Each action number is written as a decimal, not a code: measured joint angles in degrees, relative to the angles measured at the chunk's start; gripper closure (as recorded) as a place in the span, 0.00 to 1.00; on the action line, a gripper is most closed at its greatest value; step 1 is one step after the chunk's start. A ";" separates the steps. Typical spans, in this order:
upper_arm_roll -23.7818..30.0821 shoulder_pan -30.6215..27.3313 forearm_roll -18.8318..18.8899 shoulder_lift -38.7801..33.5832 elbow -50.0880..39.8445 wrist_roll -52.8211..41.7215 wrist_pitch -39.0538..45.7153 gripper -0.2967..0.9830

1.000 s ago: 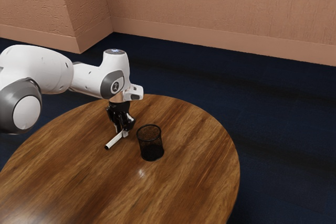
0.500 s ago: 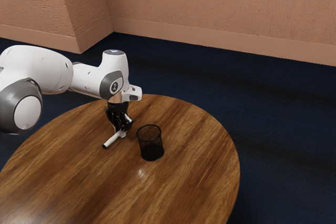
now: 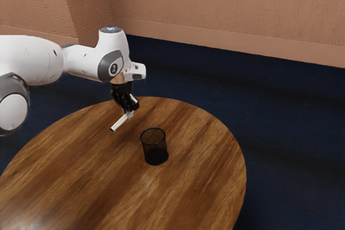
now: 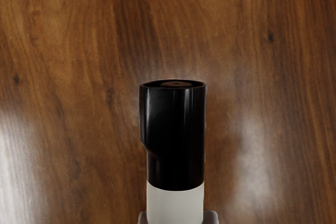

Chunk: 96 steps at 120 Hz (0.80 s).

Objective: Put the marker into the pen holder.

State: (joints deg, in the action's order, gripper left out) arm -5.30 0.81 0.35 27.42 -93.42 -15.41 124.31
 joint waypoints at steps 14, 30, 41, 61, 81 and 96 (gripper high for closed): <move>3.72 0.10 0.28 -8.00 -8.02 0.41 9.36 0.85; 7.29 0.14 0.32 -16.45 -22.46 0.63 30.18 0.85; 10.55 0.17 -0.39 -20.23 -31.01 0.16 44.68 0.85; 13.44 1.56 -1.68 -24.92 -41.06 -1.41 62.35 0.85; 13.11 2.15 -2.60 -26.39 -48.27 -2.85 70.21 0.85; 13.09 1.69 -3.12 -26.29 -49.76 -3.75 73.09 0.85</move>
State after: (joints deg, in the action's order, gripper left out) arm 7.79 2.50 -2.77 1.13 -143.19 -19.17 197.40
